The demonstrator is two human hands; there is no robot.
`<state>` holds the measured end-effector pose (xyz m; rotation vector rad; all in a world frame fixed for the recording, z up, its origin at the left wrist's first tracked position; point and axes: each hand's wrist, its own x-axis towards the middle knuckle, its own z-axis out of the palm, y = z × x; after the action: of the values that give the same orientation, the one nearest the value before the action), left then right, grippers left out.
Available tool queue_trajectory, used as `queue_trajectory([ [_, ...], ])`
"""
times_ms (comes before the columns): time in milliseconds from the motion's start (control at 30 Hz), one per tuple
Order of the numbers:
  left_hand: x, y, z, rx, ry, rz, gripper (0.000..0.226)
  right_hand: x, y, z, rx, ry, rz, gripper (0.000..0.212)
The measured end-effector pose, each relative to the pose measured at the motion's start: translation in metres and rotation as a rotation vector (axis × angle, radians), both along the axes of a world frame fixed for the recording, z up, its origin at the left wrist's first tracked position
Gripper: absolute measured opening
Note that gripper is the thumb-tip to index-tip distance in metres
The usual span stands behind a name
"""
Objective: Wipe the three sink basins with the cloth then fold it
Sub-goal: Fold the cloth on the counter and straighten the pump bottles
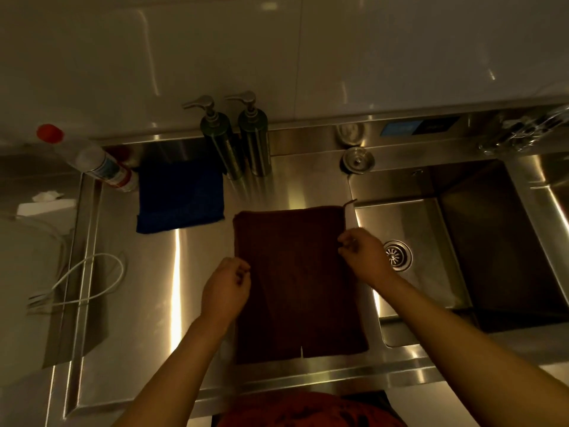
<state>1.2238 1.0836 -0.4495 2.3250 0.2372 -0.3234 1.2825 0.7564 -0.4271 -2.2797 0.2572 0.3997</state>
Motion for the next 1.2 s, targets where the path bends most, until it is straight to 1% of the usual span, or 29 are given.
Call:
queue_trajectory([
  [100, -0.040, -0.006, 0.003, 0.030, -0.012, -0.185, 0.017, -0.043, 0.006, 0.002, -0.008, 0.040, 0.185, 0.021],
  [200, -0.076, -0.009, 0.004, 0.053, 0.013, -0.361, 0.017, -0.079, 0.010, 0.002, -0.004, 0.095, 0.350, 0.019],
  [267, -0.097, -0.007, 0.001, 0.068, 0.042, -0.442, 0.021, -0.097, 0.008, 0.000, -0.030, 0.132, 0.411, 0.023],
  [367, -0.120, -0.004, -0.005, 0.122, 0.069, -0.530, 0.032, -0.120, 0.002, -0.005, -0.102, 0.166, 0.525, 0.035],
  [433, -0.132, -0.003, -0.007, 0.160, 0.068, -0.523, 0.035, -0.137, -0.002, -0.007, -0.155, 0.176, 0.603, 0.042],
  [500, -0.139, -0.004, -0.009, 0.190, 0.055, -0.473, 0.034, -0.151, -0.008, -0.010, -0.198, 0.175, 0.641, 0.042],
  [633, -0.149, -0.009, -0.010, 0.247, 0.041, -0.365, 0.030, -0.169, -0.016, -0.015, -0.252, 0.084, 0.639, 0.027],
  [733, -0.154, -0.012, -0.011, 0.313, 0.030, -0.353, 0.017, -0.175, -0.013, -0.016, -0.294, 0.033, 0.666, 0.011],
  [800, -0.155, -0.013, -0.010, 0.335, 0.031, -0.354, 0.012, -0.176, -0.012, -0.015, -0.311, 0.020, 0.675, 0.005],
  [900, -0.161, -0.010, -0.011, 0.336, 0.054, -0.363, 0.012, -0.181, -0.013, -0.014, -0.309, 0.040, 0.680, 0.002],
  [1000, -0.170, -0.008, -0.009, 0.302, 0.042, -0.337, 0.012, -0.189, -0.017, -0.014, -0.270, 0.062, 0.630, 0.004],
  [1100, -0.179, -0.008, -0.008, 0.265, 0.025, -0.312, 0.015, -0.196, -0.020, -0.016, -0.264, 0.016, 0.593, 0.011],
  [1200, -0.183, -0.009, -0.006, 0.245, 0.008, -0.347, 0.015, -0.199, -0.019, -0.014, -0.262, -0.027, 0.592, 0.011],
])
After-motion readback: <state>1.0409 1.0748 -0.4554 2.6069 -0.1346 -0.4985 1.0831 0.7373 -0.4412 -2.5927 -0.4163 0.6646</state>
